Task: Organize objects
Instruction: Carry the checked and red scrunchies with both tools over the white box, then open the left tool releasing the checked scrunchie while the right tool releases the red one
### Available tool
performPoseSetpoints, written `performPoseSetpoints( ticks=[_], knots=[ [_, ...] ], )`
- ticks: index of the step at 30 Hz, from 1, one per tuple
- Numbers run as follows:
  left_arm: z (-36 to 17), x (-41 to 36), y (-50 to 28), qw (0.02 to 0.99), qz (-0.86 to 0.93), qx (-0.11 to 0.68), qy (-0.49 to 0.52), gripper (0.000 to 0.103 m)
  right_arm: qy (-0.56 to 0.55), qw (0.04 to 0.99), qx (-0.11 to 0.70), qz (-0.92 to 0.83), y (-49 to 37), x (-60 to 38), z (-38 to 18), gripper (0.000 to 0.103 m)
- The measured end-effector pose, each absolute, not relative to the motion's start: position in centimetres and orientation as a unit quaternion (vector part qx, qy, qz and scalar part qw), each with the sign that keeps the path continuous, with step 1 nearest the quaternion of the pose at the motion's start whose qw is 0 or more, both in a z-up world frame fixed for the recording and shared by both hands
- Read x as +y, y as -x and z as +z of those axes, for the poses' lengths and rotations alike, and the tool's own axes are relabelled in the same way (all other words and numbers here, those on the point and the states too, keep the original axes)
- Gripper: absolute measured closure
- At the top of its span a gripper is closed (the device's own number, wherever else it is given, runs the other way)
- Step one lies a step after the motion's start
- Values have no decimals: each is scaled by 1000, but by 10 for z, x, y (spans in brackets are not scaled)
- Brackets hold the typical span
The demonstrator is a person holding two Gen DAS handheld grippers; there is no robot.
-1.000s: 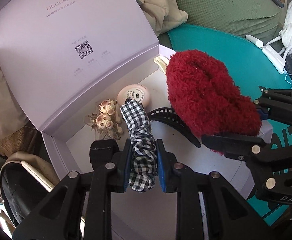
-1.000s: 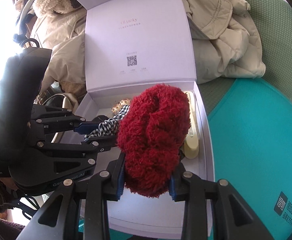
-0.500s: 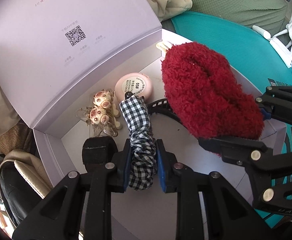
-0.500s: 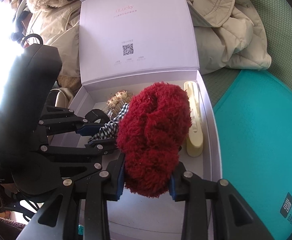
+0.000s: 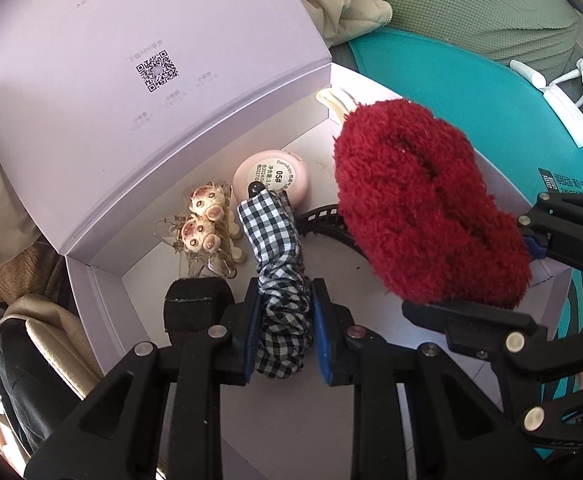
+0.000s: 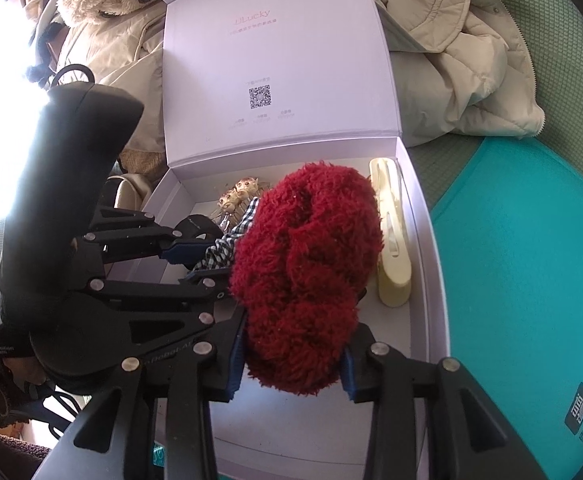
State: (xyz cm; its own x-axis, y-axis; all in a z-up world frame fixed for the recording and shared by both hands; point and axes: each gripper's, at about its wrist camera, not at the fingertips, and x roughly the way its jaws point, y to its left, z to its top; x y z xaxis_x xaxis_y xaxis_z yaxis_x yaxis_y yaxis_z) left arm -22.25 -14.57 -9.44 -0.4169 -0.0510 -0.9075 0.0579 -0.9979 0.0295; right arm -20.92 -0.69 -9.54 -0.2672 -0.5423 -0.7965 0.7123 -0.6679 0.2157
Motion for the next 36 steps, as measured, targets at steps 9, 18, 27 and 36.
performPoseSetpoints(
  ticks=[9, 18, 27, 36],
  knots=[
    [-85, -146, 229, 26, -848, 19, -528, 76, -452, 387, 95, -798, 205, -5, -93, 42],
    [-70, -157, 220, 49, -858, 5, -511, 53, -443, 382, 75, -807, 203, 11, -86, 41],
    [-55, -147, 202, 35, -871, 4, -489, 50, -432, 361, 71, -824, 213, 21, -76, 41],
    [-20, -133, 201, 29, -882, -7, -470, 45, -407, 354, 87, -838, 201, 31, -48, 41]
  ],
)
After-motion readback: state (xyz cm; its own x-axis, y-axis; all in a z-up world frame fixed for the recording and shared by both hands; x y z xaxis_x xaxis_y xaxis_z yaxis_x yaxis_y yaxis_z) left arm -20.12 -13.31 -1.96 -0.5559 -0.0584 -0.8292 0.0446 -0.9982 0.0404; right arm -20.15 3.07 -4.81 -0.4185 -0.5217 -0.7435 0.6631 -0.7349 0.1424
